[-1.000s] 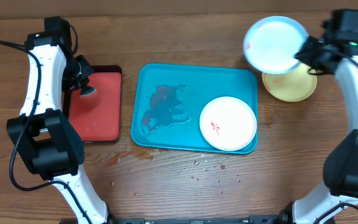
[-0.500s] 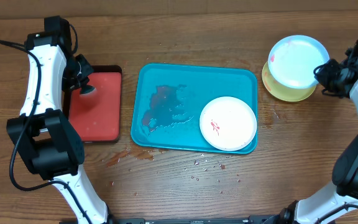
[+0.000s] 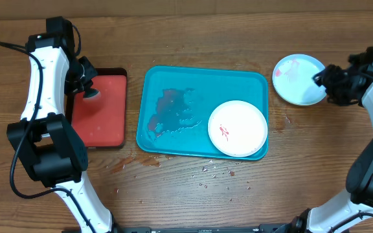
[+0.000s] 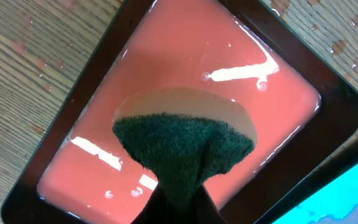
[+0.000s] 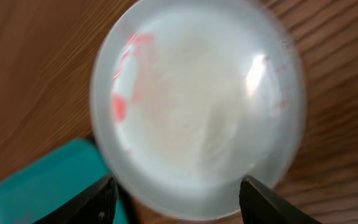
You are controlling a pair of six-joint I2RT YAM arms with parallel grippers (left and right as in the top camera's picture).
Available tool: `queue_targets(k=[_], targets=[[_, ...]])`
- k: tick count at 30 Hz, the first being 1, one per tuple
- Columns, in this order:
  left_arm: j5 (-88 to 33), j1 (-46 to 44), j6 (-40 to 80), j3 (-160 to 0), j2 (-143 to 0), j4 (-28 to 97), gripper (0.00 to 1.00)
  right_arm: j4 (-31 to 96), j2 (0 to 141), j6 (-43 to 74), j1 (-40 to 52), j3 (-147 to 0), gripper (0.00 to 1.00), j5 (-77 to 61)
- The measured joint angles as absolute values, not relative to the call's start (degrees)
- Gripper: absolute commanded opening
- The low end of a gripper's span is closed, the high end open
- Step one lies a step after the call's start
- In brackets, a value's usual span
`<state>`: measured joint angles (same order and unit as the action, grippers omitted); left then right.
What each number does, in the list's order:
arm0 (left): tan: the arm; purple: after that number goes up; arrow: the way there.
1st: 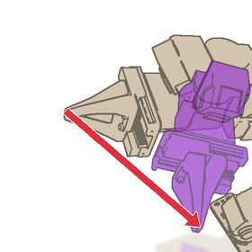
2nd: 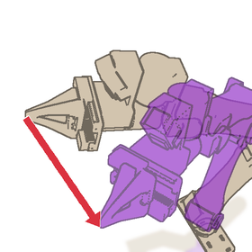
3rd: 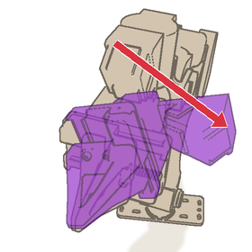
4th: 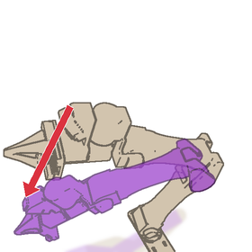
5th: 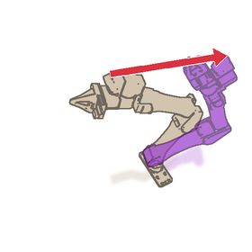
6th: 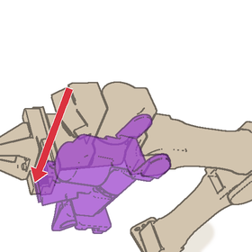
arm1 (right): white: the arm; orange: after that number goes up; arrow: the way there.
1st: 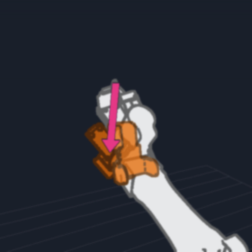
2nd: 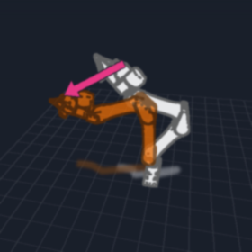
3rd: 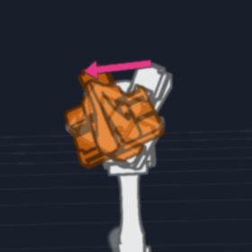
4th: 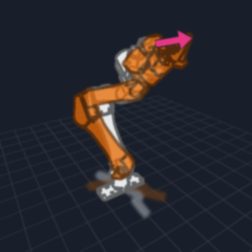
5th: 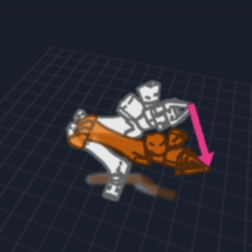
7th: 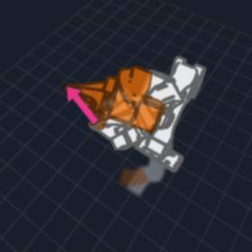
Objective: Clean dirty plates on tray and stack at the side
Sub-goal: 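Carry the light-blue plate right and set it on the yellow plate, then move the right gripper to the white plate rim and grasp it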
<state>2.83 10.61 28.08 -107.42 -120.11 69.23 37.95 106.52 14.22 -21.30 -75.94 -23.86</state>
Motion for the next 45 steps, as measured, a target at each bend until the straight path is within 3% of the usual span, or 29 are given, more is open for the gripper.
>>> queue_targets(k=[4, 9, 20, 37, 45], targets=[[2.83, 10.61, 28.08, -107.42, -120.11, 69.21, 0.04, 44.53, 106.52, 11.90, -17.52, -75.94, 0.65, -29.56], [2.83, 10.59, 28.08, -107.42, -120.11, 68.90, 0.04, 50.59, 106.52, 10.00, -9.10, -75.94, 0.64, -25.80], [2.83, 10.50, 28.08, -107.42, -120.11, 68.79, 0.04, 41.54, 106.52, 3.95, 3.88, -72.49, 0.59, -8.80], [2.83, 10.50, 28.08, -107.42, -120.11, 68.47, 0.04, 47.31, 106.52, -11.79, 5.72, -69.60, 0.57, -12.27], [2.83, 10.50, 28.08, -107.42, -120.11, 68.51, 0.04, 45.06, 106.52, -11.97, 5.78, -65.98, 0.44, -14.98]])
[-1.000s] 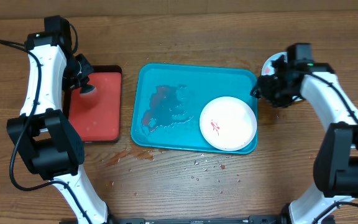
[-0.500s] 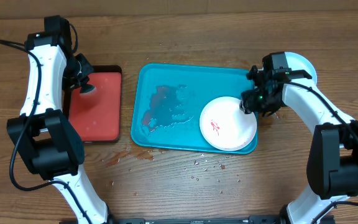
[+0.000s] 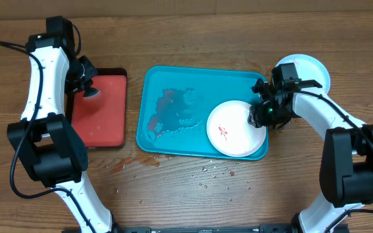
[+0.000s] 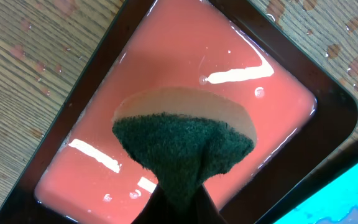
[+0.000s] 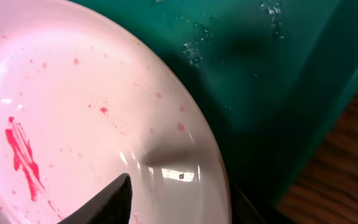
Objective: Clean dirty plates on tray and stack at the side
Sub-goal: 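Move the right gripper to the white plate rim and grasp it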
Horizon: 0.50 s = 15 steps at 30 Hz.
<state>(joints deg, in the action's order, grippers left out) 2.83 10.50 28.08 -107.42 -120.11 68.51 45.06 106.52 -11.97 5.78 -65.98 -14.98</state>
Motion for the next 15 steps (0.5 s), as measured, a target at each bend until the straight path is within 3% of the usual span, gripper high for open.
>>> queue_targets(k=[9, 15], targets=[[-0.36, 10.46, 25.41, -107.42, -120.11, 68.29, 0.04, 35.55, 106.52, 0.08, 8.93, -65.98, 0.41, -16.62], [-2.90, 8.73, 22.92, -107.42, -120.11, 68.31, 0.04, 32.14, 106.52, 9.34, 11.27, -65.98, 0.48, -14.94]])
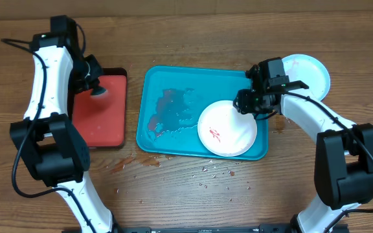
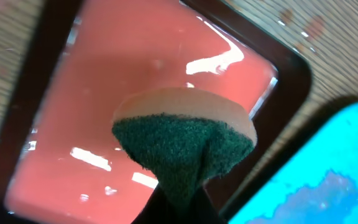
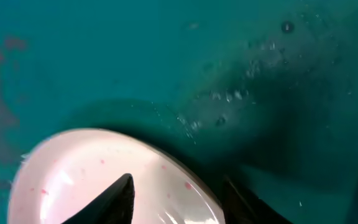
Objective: Clean dirty plates on tray and stack at the side
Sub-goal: 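Move the right gripper to the white plate rim and grasp it, then dip the sponge in the red tray and bring it to the white plate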
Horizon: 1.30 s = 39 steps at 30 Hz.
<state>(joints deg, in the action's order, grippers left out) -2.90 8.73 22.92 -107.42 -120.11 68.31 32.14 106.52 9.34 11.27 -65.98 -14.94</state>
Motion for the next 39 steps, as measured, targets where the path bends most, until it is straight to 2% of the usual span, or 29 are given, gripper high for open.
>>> queue_targets(k=[3, 11, 12, 14, 20, 23, 29, 39], targets=[[-3.31, 7.01, 21.30, -107.42, -120.11, 68.31, 0.04, 37.32, 106.56, 10.63, 11.51, -65.95, 0.47, -10.66], [-3.92, 3.27, 19.40, -107.42, -120.11, 66.13, 0.04, 45.89, 106.56, 2.92, 11.11, -65.93, 0.46, -6.94], [-3.92, 2.90, 19.29, -107.42, -120.11, 65.98, 0.04, 45.98, 106.56, 2.20, 11.11, -65.93, 0.45, -7.27], [-3.92, 2.20, 19.27, -107.42, -120.11, 65.98, 0.04, 45.87, 106.56, 1.02, 11.11, -65.93, 0.35, -8.16], [-3.92, -0.14, 19.20, -107.42, -120.11, 66.02, 0.04, 43.72, 106.56, -0.43, 11.11, -65.89, 0.29, -11.86], [-4.27, -1.58, 19.20, -107.42, -120.11, 66.00, 0.04, 41.43, 106.56, -0.36, 11.11, -64.77, 0.18, -12.43], [-7.25, -4.54, 19.07, -107.42, -120.11, 65.98, 0.04, 36.51, 106.56, 2.61, 11.11, -62.87, 0.04, -13.30], [-11.03, -11.94, 22.83, -107.42, -120.11, 63.94, 0.04, 28.34, 106.56, 14.92, 11.64, -62.46, 0.04, -14.13]])
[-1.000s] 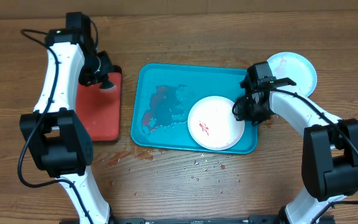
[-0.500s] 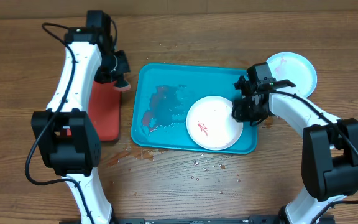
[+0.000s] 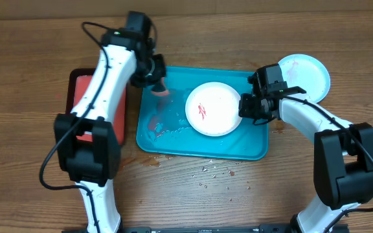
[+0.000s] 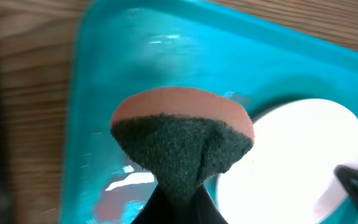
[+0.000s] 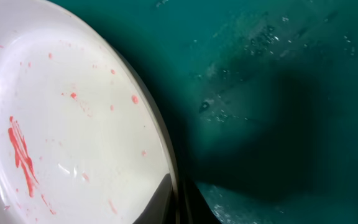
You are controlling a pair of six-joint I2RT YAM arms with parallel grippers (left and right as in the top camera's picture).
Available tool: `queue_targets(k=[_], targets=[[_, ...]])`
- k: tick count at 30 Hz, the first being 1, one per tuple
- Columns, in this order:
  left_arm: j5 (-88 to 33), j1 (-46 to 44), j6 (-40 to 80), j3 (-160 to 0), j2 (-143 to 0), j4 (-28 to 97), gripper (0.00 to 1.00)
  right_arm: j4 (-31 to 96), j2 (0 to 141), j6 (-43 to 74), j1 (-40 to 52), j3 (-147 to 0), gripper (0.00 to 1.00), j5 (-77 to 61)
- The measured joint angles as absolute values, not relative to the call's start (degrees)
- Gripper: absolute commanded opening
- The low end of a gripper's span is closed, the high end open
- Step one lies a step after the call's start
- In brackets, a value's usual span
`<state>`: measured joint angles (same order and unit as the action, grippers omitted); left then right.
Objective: Clean dirty plates on tray and stack at the side
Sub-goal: 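Dip the sponge in the red tray and bring it to the white plate, then scrub the white plate with the sponge while the right gripper holds it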
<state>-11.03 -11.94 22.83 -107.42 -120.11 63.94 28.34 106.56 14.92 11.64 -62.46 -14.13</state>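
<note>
A white plate with red smears [image 3: 212, 109] lies in the middle of the teal tray [image 3: 173, 145]. My right gripper [image 3: 246, 107] is shut on that plate's right rim; the rim [image 5: 166, 162] runs between its fingers in the right wrist view. My left gripper [image 3: 157, 79] hangs over the tray's upper left, shut on a round sponge [image 4: 182, 134] with a green scrub face and tan back. The dirty plate [image 4: 297, 155] shows just right of the sponge. A second white plate [image 3: 306, 76] with faint pink marks rests on the table right of the tray.
A black-rimmed dish of red liquid [image 3: 76, 97] sits left of the tray, mostly under my left arm. Reddish wet patches [image 3: 164, 120] lie on the tray floor. Water drops [image 3: 215, 171] dot the wood in front of the tray.
My left gripper has moved with the sponge from over the red dish to over the tray's upper left. The dirty plate, held at its rim, now sits farther up and left in the tray.
At first my right gripper was open over the plate beside the tray, and my left held the sponge over the red dish. Then the right gripper stood at the dirty plate's right rim, then the plate sat nearer the middle. Now it is more central, with the sponge beside it.
</note>
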Motion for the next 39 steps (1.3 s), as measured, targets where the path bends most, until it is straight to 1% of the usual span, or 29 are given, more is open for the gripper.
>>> queue_targets(k=[5, 10, 17, 22, 31, 36, 39], targets=[[-10.92, -17.63, 25.67, -107.42, -120.11, 60.49, 0.04, 25.87, 106.56, 19.42, 13.98, -62.46, 0.04, -14.13], [-9.61, -22.57, 27.73, -107.42, -120.11, 57.82, 0.04, 24.73, 106.56, 21.32, 16.43, -62.46, 0.04, -13.52], [-8.93, -27.22, 30.35, -107.42, -121.16, 55.42, 0.04, 24.67, 106.56, 23.99, 17.28, -62.46, 0.04, -11.53], [-8.75, -28.53, 31.42, -107.42, -125.49, 55.05, 0.04, 24.69, 106.56, 24.88, 17.30, -62.43, 0.06, -10.72], [-8.45, -28.58, 31.46, -107.42, -132.03, 54.00, 0.04, 24.88, 106.56, 25.23, 17.28, -62.43, 0.06, -10.24], [-8.29, -28.58, 31.46, -108.05, -133.69, 54.61, 0.04, 25.06, 106.59, 25.21, 17.28, -62.22, 0.06, -9.91], [-6.02, -28.73, 31.46, -108.62, -133.97, 55.90, 0.04, 24.97, 106.59, 25.23, 17.28, -62.22, 0.06, -9.98]])
